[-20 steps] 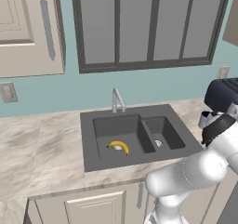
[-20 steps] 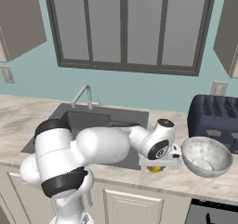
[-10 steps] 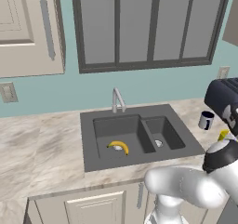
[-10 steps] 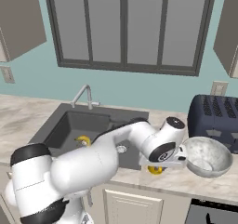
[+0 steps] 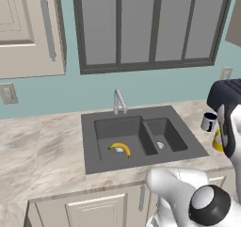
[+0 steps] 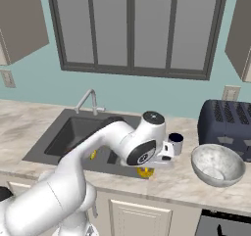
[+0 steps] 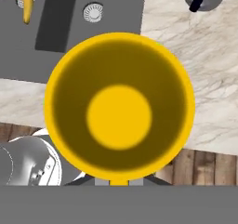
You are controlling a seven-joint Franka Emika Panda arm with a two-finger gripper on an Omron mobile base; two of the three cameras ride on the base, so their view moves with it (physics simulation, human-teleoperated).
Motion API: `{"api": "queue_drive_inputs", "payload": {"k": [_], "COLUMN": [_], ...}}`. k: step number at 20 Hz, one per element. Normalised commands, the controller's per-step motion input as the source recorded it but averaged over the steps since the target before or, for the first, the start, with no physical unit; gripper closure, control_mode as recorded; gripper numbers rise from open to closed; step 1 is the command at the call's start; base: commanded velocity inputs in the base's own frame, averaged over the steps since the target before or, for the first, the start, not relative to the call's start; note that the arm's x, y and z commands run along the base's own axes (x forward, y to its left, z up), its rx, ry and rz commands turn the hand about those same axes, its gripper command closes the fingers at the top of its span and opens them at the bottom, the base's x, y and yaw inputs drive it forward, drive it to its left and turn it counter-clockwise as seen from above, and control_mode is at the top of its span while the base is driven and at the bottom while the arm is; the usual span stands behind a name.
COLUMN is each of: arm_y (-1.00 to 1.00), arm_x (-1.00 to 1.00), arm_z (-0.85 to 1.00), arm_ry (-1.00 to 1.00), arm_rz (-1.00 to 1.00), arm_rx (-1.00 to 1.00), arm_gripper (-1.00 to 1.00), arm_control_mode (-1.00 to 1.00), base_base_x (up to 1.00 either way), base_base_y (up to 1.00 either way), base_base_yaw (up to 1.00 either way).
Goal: Clear the mugs and bowl far away from the sink.
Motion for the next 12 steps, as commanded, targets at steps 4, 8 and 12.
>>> {"api": "queue_drive_inputs", "payload": {"k": [4, 8, 12], "arm_y": [0.29, 0.18, 0.08], "arm_x": [-0.32, -0.23, -0.14], "arm_z": [1.0, 0.98, 0.78], "arm_ry": [0.02, 0.09, 0.19], "arm_rz": [-0.12, -0.13, -0.04], "arm_rx": [-0.09, -0.08, -0.01], "arm_gripper": [1.0, 1.0, 1.0], "arm_control_mode": [-1.0, -1.0, -1.0], "base_base_x": [0.0, 0.0, 0.0], "base_base_y": [0.0, 0.0, 0.0], "base_base_yaw": [0.0, 0.0, 0.0]}}
